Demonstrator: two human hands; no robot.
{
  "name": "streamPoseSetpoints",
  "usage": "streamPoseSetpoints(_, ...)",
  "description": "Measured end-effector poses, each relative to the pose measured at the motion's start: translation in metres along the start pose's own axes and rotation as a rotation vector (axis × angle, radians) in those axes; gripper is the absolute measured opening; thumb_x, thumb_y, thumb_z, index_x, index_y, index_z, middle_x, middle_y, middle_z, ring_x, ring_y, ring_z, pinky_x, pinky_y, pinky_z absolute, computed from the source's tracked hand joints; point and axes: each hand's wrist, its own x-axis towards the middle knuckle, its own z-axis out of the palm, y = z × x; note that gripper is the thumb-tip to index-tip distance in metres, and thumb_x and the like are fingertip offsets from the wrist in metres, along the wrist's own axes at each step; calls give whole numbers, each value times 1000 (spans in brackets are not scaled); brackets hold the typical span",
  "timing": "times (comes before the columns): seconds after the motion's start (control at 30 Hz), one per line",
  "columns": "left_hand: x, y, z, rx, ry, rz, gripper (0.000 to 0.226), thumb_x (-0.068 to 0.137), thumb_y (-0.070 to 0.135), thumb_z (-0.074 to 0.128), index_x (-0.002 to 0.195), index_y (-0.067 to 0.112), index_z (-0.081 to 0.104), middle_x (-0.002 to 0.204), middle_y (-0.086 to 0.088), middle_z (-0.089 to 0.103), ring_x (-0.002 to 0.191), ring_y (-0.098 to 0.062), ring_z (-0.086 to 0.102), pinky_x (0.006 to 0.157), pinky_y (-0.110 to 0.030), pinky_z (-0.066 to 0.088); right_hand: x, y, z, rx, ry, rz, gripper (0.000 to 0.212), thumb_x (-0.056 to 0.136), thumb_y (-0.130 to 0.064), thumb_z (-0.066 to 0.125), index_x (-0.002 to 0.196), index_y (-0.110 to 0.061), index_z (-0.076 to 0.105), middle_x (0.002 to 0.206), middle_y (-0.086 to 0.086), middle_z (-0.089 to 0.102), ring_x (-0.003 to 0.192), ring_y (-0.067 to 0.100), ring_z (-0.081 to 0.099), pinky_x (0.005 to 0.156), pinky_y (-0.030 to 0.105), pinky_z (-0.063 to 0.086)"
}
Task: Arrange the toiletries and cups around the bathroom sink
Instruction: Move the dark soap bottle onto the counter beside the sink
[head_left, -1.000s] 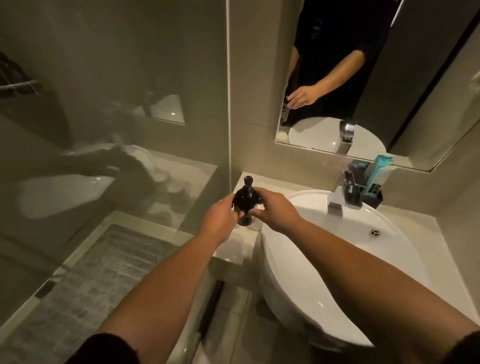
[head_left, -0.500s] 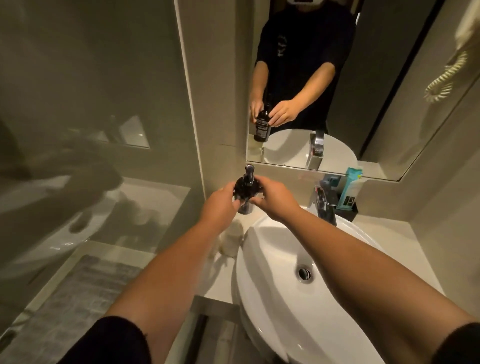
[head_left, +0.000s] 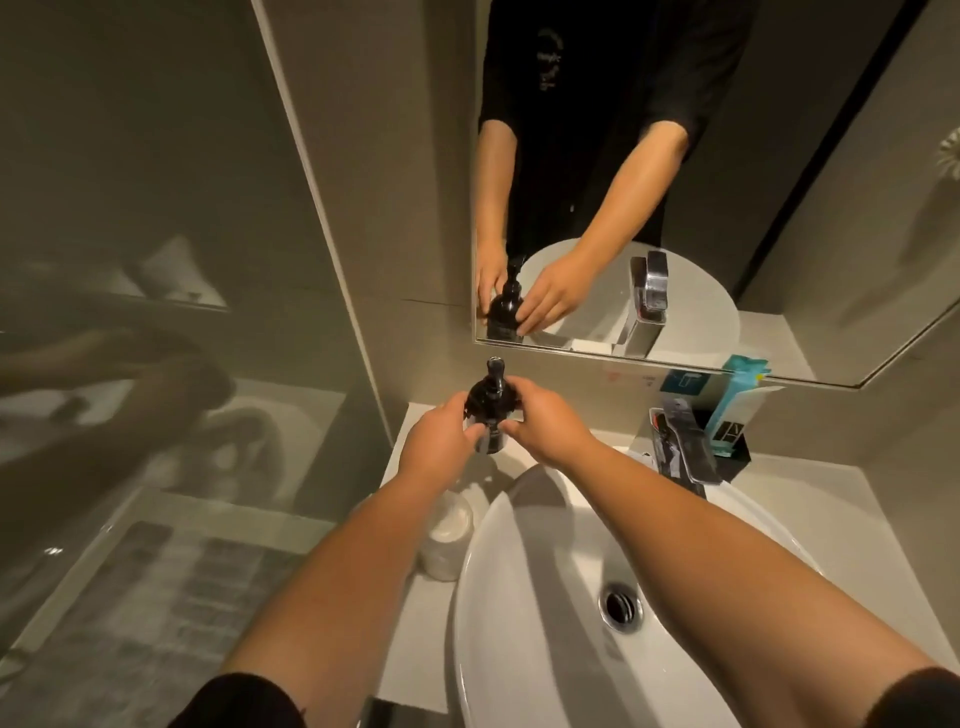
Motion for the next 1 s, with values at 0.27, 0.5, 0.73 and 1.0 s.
streamPoseSetpoints(0.27,51,-26,36,22,-108,49,41,90,27,57,130,25,49,114,-5,67,102,-26,62,82,-37,50,32,35,29,32,57,144,59,82,-14,68,136,-18,47,126,8,64,114,28,60,97,36,47)
streamPoseSetpoints(0.5,77,-38,60,32,-180,83,40,89,28,58,128,24,50,109,-6,68,95,-28,62,74,-34,48,44,54,40,36,67,219,56,83,-13,67,135,-18,48,125,9,64,114,28,59,95,35,46)
streamPoseSetpoints(0.73,92,-45,65,-21,-210,105,41,91,30,57,131,26,48,117,-2,67,102,-24,62,79,-33,47,53,61,43,61,104,229,51,82,-15,69,130,-16,52,122,9,66,111,27,61,95,36,48)
streamPoseSetpoints(1.0,93,-49,65,4,-238,141,47,94,29,54,139,22,41,129,-5,60,112,-26,58,90,-38,48,51,62,50,64,151,226,50,83,-19,70,130,-17,52,121,6,66,108,25,62,84,27,44)
